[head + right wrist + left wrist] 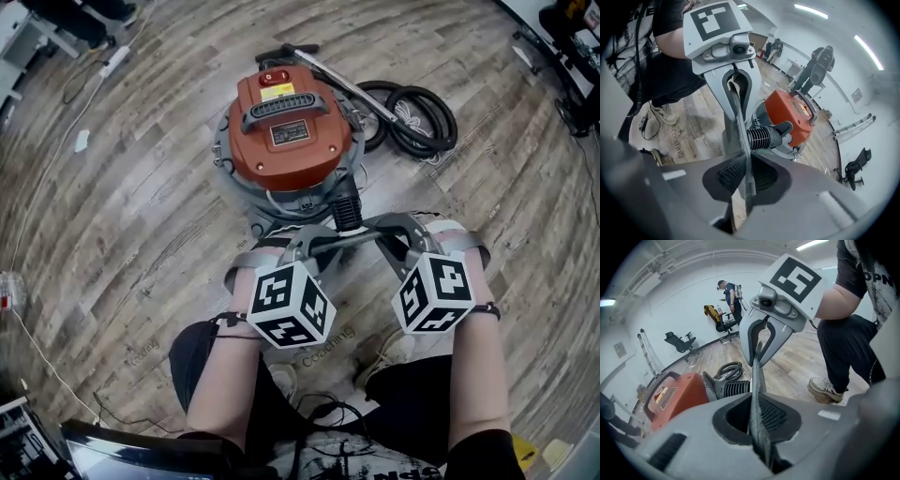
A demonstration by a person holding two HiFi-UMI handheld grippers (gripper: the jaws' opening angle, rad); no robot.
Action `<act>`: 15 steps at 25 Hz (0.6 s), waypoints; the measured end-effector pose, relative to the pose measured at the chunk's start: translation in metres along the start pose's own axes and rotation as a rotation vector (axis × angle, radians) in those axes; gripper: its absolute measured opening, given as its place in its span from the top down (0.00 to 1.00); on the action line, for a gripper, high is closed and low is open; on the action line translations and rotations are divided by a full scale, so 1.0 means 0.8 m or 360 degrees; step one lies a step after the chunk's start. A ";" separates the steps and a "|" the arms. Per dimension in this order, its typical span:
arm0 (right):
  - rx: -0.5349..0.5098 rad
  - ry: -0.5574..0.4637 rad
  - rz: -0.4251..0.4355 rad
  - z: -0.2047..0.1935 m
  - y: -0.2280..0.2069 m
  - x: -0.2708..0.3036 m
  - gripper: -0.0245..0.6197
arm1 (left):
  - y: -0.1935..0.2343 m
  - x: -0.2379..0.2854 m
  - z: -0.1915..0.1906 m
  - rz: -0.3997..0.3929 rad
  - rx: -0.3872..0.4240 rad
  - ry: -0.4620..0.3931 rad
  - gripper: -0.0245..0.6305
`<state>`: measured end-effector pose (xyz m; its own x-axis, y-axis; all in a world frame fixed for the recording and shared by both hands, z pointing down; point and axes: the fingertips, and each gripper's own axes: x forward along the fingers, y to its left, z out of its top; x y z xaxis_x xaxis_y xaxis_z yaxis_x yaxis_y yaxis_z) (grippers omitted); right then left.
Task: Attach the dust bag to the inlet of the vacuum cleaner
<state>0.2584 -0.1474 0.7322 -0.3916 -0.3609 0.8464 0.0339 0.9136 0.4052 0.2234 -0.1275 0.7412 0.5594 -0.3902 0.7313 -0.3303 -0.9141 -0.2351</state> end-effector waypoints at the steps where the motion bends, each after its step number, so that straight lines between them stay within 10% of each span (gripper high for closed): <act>1: 0.0012 -0.0016 -0.0010 0.000 0.001 0.001 0.91 | 0.000 0.000 -0.001 0.0003 0.0005 0.0010 0.92; 15: -0.0010 -0.0044 -0.0084 -0.001 -0.013 0.000 0.90 | 0.009 0.005 0.001 0.0025 -0.0005 0.0023 0.91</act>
<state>0.2583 -0.1570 0.7285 -0.4180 -0.4031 0.8141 0.0182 0.8923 0.4512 0.2238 -0.1356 0.7425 0.5431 -0.4028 0.7367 -0.3414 -0.9076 -0.2445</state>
